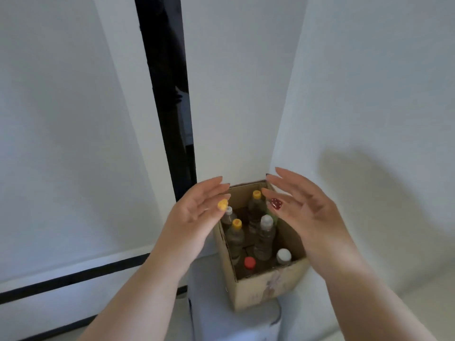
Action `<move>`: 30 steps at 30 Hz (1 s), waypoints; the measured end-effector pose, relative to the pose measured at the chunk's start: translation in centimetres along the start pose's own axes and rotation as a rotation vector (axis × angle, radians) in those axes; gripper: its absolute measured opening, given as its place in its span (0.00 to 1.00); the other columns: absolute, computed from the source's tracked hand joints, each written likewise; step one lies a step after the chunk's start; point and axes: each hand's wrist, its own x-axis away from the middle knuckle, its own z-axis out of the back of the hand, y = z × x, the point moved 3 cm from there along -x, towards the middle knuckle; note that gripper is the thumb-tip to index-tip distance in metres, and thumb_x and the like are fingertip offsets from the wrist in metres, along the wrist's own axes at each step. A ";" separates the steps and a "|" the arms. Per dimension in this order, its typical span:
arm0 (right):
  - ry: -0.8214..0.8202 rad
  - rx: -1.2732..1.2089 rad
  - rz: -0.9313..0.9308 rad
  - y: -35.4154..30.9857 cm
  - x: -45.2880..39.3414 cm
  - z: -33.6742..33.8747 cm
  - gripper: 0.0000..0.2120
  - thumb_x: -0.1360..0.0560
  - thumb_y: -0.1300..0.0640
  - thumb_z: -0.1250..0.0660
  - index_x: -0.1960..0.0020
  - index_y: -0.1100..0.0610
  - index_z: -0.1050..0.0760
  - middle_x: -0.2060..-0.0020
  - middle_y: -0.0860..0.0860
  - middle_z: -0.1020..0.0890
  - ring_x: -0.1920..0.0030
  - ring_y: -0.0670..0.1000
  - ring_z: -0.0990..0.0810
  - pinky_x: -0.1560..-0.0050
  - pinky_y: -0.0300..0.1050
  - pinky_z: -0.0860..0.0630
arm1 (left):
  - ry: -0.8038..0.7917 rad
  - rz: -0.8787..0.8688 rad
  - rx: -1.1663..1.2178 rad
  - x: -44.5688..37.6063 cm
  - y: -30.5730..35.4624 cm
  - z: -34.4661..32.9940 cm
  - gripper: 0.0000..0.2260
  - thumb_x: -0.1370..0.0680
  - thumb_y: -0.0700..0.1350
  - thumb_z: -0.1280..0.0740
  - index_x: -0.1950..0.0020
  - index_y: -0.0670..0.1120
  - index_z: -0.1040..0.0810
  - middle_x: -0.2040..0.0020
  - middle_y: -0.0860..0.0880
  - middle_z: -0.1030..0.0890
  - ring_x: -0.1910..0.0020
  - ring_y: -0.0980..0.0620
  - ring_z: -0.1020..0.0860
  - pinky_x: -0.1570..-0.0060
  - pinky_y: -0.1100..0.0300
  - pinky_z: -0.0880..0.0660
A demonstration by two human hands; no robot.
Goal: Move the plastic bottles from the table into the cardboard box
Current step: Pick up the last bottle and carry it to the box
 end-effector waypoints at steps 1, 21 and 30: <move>-0.007 -0.053 0.025 -0.9 1.0 -0.2 0.24 0.34 0.53 0.21 0.39 0.45 0.21 0.39 0.48 0.17 0.39 0.52 0.18 0.37 0.55 0.24 | -0.008 -0.018 0.046 0.8 0.7 0.1 0.22 0.25 0.54 0.28 0.33 0.54 0.25 0.38 0.56 0.17 0.37 0.57 0.20 0.36 0.57 0.26; -0.363 -0.352 0.213 -15.6 35.2 -2.8 0.41 0.36 0.45 0.21 0.27 0.50 0.31 0.31 0.53 0.23 0.33 0.58 0.22 0.36 0.55 0.25 | 0.181 -0.330 0.381 40.4 15.2 -1.8 0.35 0.30 0.63 0.30 0.26 0.49 0.29 0.29 0.48 0.23 0.30 0.45 0.24 0.33 0.47 0.28; -0.529 -0.088 0.499 -21.2 52.0 -12.2 0.36 0.35 0.35 0.27 0.29 0.38 0.32 0.30 0.43 0.25 0.32 0.49 0.24 0.35 0.52 0.25 | 0.625 -0.499 -0.539 62.9 22.3 3.9 0.27 0.26 0.58 0.37 0.26 0.58 0.33 0.28 0.63 0.28 0.32 0.62 0.26 0.35 0.63 0.33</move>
